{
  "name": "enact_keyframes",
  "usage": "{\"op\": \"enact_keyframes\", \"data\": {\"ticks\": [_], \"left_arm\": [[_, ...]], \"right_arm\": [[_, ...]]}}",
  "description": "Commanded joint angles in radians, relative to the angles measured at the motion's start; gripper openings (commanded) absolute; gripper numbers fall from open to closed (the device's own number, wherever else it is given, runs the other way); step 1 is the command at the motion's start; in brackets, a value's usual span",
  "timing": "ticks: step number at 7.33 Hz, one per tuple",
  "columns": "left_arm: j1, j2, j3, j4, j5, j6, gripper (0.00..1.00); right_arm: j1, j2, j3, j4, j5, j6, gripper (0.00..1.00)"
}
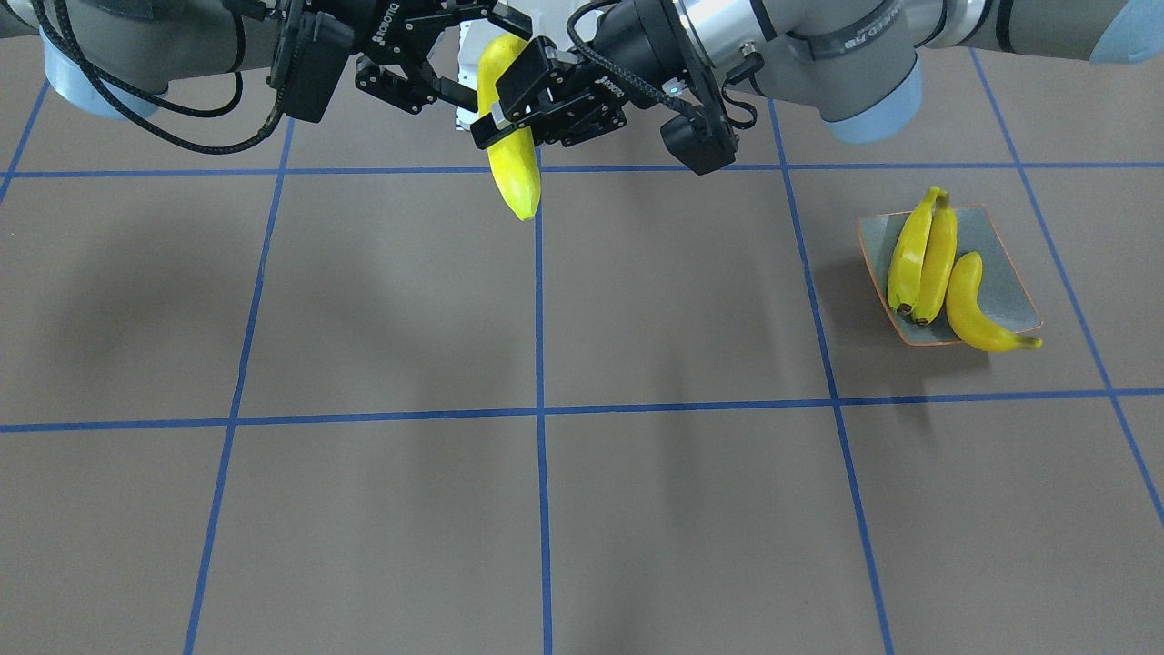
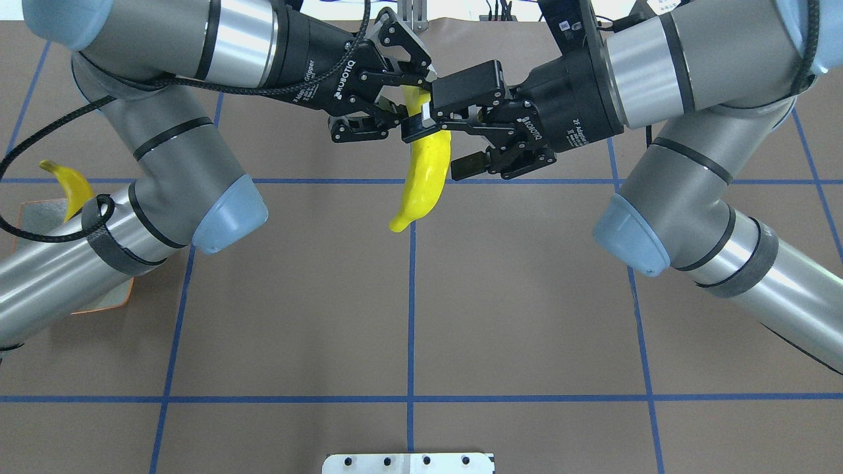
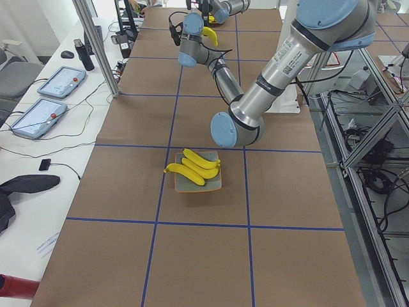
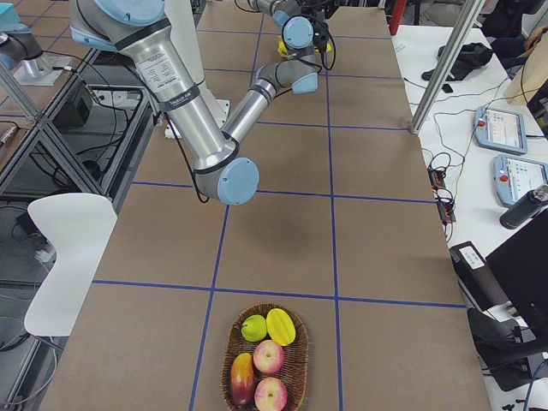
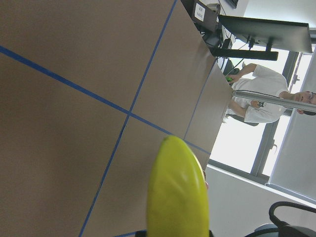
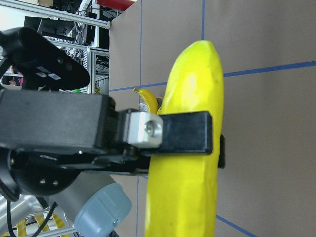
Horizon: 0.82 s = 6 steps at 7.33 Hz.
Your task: Transfer all bananas from basket to plate
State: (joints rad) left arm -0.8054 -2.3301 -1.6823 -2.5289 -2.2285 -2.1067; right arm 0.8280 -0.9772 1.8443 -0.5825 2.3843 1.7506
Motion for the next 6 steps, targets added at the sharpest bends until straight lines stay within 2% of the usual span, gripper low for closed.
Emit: {"op": "enact_keyframes", "data": {"ticks": [1,2,5,6], "left_arm": [[-0.05,0.07,-0.01,0.01,-0.064,0.057,0.0],[-0.093,0.137,-0.033,0.013,-0.11,0.095,0.0],[-0.159,0.433,-0.149,0.015,-0.109,0.299,0.0],[-0.176,0.51,-0.154,0.016,-0.106,0.386,0.0]], "right_arm": [[0.045,-0.047,0.007,0.004,0.004,0.003,1.0],[0.057,-0.081,0.013,0.006,0.006,-0.005,1.0],[0.129,-0.181,0.019,0.004,0.003,-0.031,1.0],[0.15,-0.236,0.023,0.004,0.001,-0.074,1.0]]}}
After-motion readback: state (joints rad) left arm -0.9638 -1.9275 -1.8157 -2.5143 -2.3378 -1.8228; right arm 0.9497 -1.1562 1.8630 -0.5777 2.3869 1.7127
